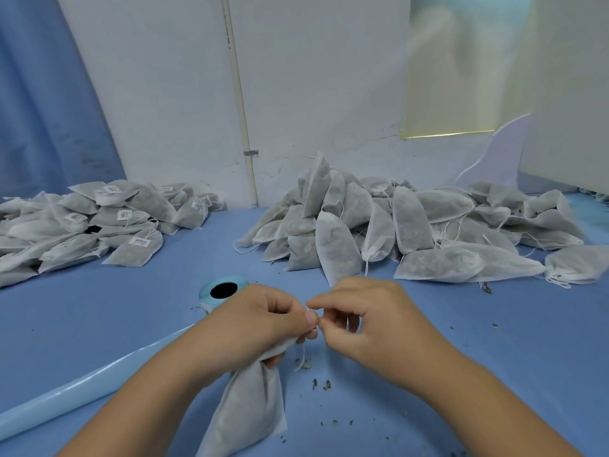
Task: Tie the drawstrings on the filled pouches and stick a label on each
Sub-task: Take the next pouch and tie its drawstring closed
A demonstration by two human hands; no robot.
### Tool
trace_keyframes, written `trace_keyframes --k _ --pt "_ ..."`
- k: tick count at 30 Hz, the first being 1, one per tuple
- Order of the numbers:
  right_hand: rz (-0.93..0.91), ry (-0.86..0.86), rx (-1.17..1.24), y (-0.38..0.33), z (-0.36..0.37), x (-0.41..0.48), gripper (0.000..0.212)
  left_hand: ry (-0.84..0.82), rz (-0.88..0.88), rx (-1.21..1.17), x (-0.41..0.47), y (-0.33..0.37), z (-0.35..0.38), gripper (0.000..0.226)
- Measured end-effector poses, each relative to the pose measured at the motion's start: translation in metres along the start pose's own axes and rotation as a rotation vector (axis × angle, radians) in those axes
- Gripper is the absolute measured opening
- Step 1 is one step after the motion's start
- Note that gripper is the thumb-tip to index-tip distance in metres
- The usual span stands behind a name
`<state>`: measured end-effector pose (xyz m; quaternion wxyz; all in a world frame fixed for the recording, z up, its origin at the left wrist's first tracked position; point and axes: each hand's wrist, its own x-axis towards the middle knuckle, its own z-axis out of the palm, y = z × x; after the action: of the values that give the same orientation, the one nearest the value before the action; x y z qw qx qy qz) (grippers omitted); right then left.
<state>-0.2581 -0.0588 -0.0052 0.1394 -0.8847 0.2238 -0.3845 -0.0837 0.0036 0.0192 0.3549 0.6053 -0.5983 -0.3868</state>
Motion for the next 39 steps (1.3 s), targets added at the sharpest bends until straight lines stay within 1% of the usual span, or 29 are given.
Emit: trace_keyframes --k 5,8,10,12,14,17,19,21,23,25,29,31,36,39 --pt "0.008 -0.074 0.014 -0.003 0.005 -0.002 0.018 -0.058 -0.020 0.062 -0.002 -0.006 0.000 0.028" --pt "0.041 -0.102 0.028 -0.004 0.006 -0.002 0.017 -0.131 -0.013 0.080 -0.004 -0.006 -0.003 0.027" --pt "0.064 -0.119 0.026 -0.004 0.007 -0.001 0.012 -0.144 -0.017 0.105 -0.005 -0.006 -0.005 0.025" --pt "0.119 -0.127 0.070 -0.003 0.009 -0.002 0.011 -0.112 -0.018 0.145 -0.005 -0.006 -0.007 0.025" --pt "0.232 -0.152 0.178 -0.004 0.011 -0.002 0.010 -0.056 0.001 0.180 -0.004 -0.005 -0.008 0.026" --pt "0.419 -0.207 0.356 -0.004 0.010 -0.001 0.009 0.069 0.059 0.234 -0.005 -0.005 -0.006 0.020" --pt "0.506 -0.236 0.416 -0.004 0.009 0.000 0.011 0.151 0.101 0.260 -0.007 -0.005 -0.003 0.016" --pt "0.558 -0.250 0.455 -0.003 0.007 0.002 0.012 0.211 0.151 0.262 -0.007 -0.005 0.000 0.013" --pt "0.573 -0.239 0.486 -0.003 0.005 0.002 0.015 0.251 0.189 0.264 -0.007 -0.006 0.001 0.012" --pt "0.571 -0.224 0.493 -0.004 0.003 0.003 0.017 0.258 0.180 0.212 -0.007 -0.007 0.000 0.012" --pt "0.548 -0.173 0.517 -0.007 0.003 0.002 0.015 0.217 0.113 -0.005 -0.007 -0.008 0.002 0.020" --pt "0.534 -0.149 0.523 -0.008 0.004 0.002 0.015 0.218 0.093 -0.048 -0.007 -0.008 0.003 0.021" --pt "0.477 -0.093 0.519 -0.009 0.010 0.001 0.012 0.127 0.005 -0.240 -0.008 -0.009 0.005 0.024" --pt "0.460 -0.049 0.506 -0.008 0.011 0.001 0.014 0.117 -0.028 -0.316 -0.008 -0.010 0.007 0.028"
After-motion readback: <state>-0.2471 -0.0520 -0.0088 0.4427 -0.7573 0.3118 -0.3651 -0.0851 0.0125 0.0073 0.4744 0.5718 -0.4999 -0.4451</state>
